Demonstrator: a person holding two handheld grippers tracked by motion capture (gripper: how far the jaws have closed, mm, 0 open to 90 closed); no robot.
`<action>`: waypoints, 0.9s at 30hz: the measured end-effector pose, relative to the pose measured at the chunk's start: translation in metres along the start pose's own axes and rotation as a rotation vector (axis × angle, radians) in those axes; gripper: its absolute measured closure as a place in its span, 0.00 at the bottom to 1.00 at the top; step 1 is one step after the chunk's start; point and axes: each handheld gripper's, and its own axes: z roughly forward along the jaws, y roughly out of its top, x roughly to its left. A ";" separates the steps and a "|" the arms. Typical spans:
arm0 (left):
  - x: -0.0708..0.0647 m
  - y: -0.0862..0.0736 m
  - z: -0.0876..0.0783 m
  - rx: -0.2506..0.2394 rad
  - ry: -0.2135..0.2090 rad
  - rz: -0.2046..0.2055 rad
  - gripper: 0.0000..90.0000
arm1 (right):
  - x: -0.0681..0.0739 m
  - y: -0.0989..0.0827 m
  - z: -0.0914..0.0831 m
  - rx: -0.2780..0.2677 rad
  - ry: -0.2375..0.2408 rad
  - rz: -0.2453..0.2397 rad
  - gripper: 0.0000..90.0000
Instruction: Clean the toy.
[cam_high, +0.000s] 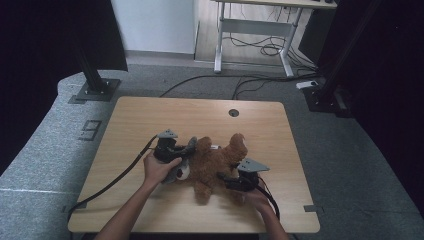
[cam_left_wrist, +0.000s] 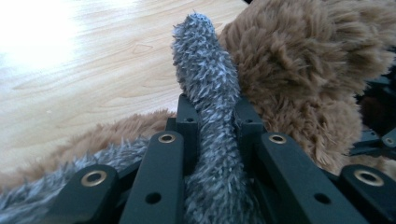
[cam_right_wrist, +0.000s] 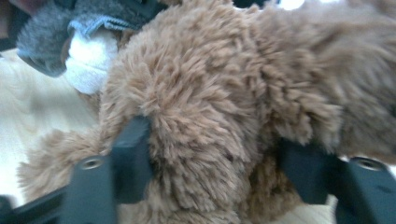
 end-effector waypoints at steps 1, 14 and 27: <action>-0.001 -0.004 -0.001 -0.016 0.004 0.009 0.86 | -0.001 0.001 -0.001 0.005 0.005 0.003 0.32; -0.013 -0.021 -0.009 -0.076 0.016 0.053 0.86 | -0.008 0.017 -0.006 -0.001 0.054 0.213 0.16; -0.027 -0.002 -0.020 -0.062 -0.007 0.067 0.84 | 0.004 0.011 0.005 0.029 -0.016 0.140 0.52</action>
